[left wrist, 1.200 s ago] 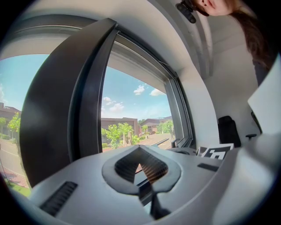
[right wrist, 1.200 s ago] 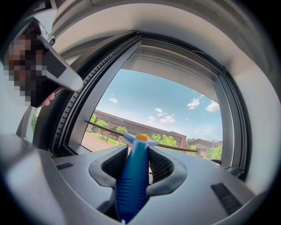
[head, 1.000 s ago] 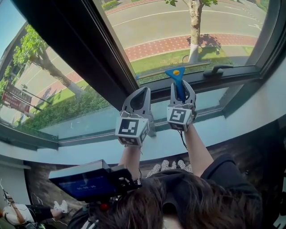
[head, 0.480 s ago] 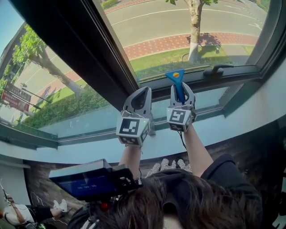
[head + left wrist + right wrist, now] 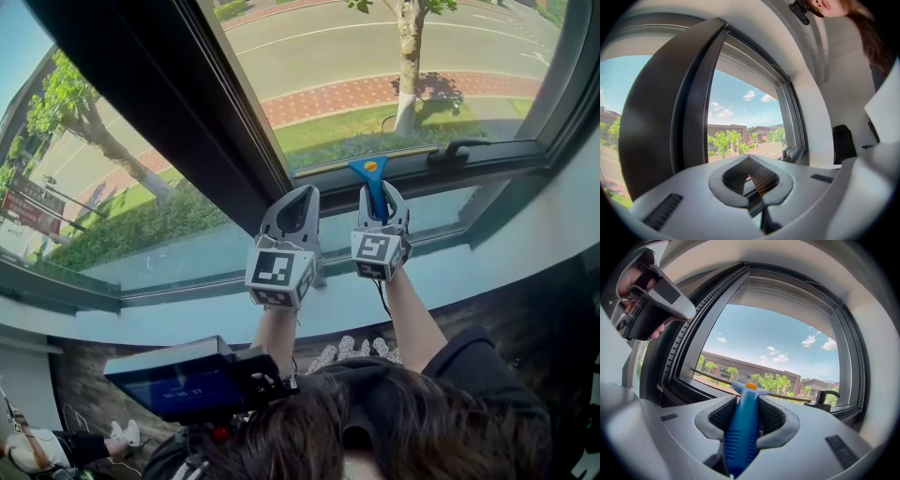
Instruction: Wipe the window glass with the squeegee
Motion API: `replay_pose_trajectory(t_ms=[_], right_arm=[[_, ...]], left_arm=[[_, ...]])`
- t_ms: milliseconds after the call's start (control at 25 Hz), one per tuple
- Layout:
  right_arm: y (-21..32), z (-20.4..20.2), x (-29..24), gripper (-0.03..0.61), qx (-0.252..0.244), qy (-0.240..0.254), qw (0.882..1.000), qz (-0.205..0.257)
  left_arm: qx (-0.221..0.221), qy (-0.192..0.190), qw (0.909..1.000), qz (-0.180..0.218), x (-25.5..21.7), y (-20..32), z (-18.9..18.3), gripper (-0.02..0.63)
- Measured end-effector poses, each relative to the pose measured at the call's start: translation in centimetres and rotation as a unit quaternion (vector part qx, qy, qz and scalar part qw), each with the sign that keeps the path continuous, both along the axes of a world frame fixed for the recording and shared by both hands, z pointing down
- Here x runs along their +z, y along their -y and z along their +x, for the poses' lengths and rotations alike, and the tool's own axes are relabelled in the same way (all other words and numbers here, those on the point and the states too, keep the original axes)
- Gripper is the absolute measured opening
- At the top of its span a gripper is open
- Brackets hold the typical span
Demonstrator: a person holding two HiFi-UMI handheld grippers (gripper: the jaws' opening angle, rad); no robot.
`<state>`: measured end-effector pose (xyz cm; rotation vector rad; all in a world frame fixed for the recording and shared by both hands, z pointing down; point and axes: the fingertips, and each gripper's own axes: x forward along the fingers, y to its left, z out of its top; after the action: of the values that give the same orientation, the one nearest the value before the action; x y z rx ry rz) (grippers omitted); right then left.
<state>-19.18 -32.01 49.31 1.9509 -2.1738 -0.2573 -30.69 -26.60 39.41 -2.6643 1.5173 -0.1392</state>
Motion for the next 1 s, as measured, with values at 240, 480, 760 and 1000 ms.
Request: replay_pose_trajectory(t_ms=[240,480,760,1000], right_arm=[[0.0,0.2,0.0,0.143,0.000,-0.008,1.000,-0.004],[0.4,0.3,0.7,0.143,0.005,-0.033,0.999,-0.019],[0.8,0.3,1.1,0.143,0.007,-0.045,0.999,-0.022],[1.2,0.2,1.5,0.143,0.008,-0.046,0.998,-0.033]], left_arm=[[0.001,-0.003,1.0000,-0.001,-0.1,0.0,0.1,0.001],[0.001,-0.006,1.0000,-0.001,-0.2,0.0,0.0,0.001],[-0.003,-0.014,0.9999,0.004,-0.3,0.2,-0.4,0.001],[-0.003,-0.022,0.9997,0.009,-0.6,0.1,-0.7,0.001]])
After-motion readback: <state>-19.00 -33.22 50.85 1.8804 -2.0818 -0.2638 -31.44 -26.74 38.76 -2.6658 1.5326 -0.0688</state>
